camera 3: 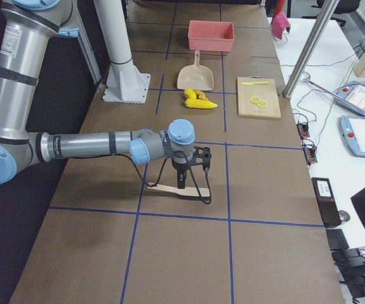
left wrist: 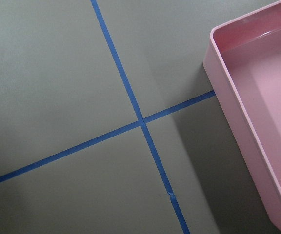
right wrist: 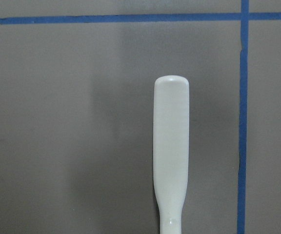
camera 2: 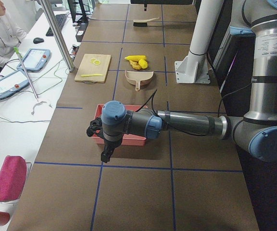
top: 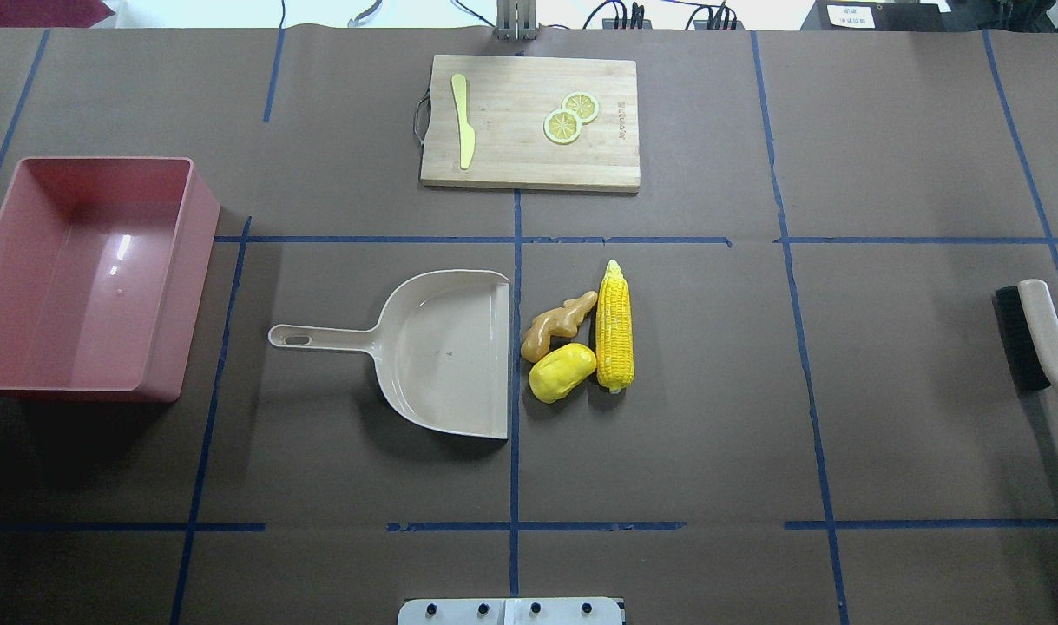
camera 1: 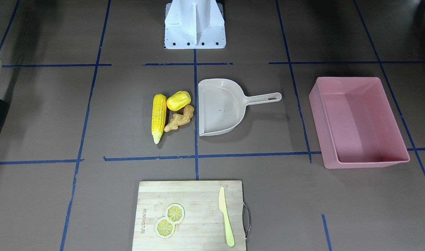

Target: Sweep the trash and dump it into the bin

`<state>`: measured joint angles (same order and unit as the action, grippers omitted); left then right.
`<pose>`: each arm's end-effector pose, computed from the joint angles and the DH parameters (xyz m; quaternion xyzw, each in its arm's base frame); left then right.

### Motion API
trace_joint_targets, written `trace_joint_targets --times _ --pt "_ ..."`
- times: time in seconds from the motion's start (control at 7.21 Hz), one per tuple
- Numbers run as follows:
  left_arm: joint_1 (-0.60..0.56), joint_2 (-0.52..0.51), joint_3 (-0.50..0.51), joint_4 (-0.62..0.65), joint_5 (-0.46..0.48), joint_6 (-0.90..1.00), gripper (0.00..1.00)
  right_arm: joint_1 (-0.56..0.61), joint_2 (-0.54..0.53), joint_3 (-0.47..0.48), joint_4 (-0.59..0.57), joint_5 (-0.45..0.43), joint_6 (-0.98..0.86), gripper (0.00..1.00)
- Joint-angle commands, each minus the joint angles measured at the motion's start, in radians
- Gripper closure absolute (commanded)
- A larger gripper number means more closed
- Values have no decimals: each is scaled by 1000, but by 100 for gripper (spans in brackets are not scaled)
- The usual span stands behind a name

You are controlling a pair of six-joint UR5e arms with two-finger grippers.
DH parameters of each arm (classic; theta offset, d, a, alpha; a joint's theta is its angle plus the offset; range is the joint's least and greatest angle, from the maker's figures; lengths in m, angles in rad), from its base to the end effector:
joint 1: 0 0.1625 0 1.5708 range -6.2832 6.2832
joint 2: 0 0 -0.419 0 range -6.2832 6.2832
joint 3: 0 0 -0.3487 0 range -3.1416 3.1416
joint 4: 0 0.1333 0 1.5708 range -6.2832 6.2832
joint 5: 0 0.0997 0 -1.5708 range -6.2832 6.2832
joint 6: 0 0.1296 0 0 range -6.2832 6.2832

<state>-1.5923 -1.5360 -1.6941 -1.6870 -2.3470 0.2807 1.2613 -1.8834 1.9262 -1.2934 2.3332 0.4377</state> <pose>-0.0522 -0.4482 0.6207 0.1502 0.3579 0.1573 0.9081 -0.0630 -0.3407 0.6039 0.0037 -0.3959 -0.0005 0.9183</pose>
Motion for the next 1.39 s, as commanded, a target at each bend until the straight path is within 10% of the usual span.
trace_joint_targets --times 0.0,0.28,0.56,1.11,1.25 --pt "0 2 2 -20 0 -2 0 -109 -40 -79 189 -69 98 0" --pt "0 8 2 -22 -2 2 0 -169 -40 -217 450 -93 235 1" --pt "0 10 2 -20 -2 2 0 -212 -49 -236 471 -113 239 3" --pt "0 11 2 -20 -2 3 0 -267 -59 -234 471 -170 228 98" --pt "0 11 1 -22 -2 3 0 -267 -59 -236 470 -173 228 100"
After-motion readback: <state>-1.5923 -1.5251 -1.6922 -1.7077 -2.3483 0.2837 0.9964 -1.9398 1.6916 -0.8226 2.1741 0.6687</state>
